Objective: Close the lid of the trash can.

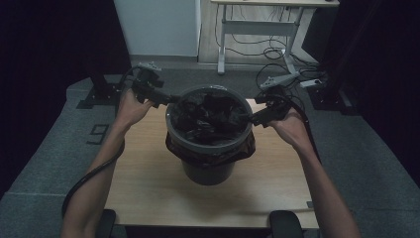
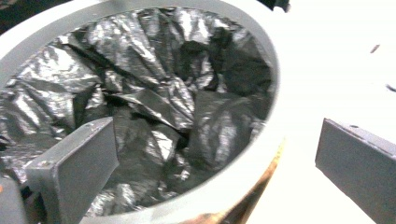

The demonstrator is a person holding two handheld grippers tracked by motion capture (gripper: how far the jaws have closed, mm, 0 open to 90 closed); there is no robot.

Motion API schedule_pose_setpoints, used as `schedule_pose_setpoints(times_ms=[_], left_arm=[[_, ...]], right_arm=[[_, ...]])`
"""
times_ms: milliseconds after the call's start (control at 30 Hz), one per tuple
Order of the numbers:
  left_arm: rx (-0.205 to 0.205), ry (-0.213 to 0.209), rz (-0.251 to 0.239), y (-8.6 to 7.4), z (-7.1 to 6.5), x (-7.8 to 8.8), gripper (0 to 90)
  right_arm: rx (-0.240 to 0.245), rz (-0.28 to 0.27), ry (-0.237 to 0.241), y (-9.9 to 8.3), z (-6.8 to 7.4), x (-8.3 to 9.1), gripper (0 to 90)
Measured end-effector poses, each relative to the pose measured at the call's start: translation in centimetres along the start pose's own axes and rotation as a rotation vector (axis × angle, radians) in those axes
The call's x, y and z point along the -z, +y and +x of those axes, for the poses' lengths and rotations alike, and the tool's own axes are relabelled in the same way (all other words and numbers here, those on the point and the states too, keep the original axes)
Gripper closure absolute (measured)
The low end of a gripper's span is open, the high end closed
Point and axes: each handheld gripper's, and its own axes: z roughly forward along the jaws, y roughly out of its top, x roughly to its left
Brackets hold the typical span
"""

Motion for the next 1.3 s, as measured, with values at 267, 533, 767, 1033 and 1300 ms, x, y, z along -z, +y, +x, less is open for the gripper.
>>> schedule_pose_setpoints(times_ms=[267, 533, 767, 1033, 1300], left_arm=[[0.008, 0.018, 0.002, -1.3, 0.5, 2.1, 0.0], [0.019, 0.035, -0.012, -3.0, 1.1, 3.6, 0.0], [0.032, 0.048, -0.023, -4.9, 1.6, 4.4, 0.0], [0.041, 0.064, -0.033, -7.3, 2.0, 4.4, 0.0], [0.026, 0.080, -0.014, -9.5, 2.0, 3.7, 0.0]], right_arm=[[-0.003, 0.007, -0.059, -0.3, -0.8, 1.0, 0.0], [-0.014, -0.004, -0.094, -1.3, -1.4, 1.8, 0.0], [-0.041, -0.022, -0.122, -2.8, -2.3, 2.7, 0.0], [-0.055, -0.039, -0.149, -5.0, -3.1, 3.2, 0.0], [-0.084, -0.040, -0.149, -7.7, -3.9, 2.8, 0.0]])
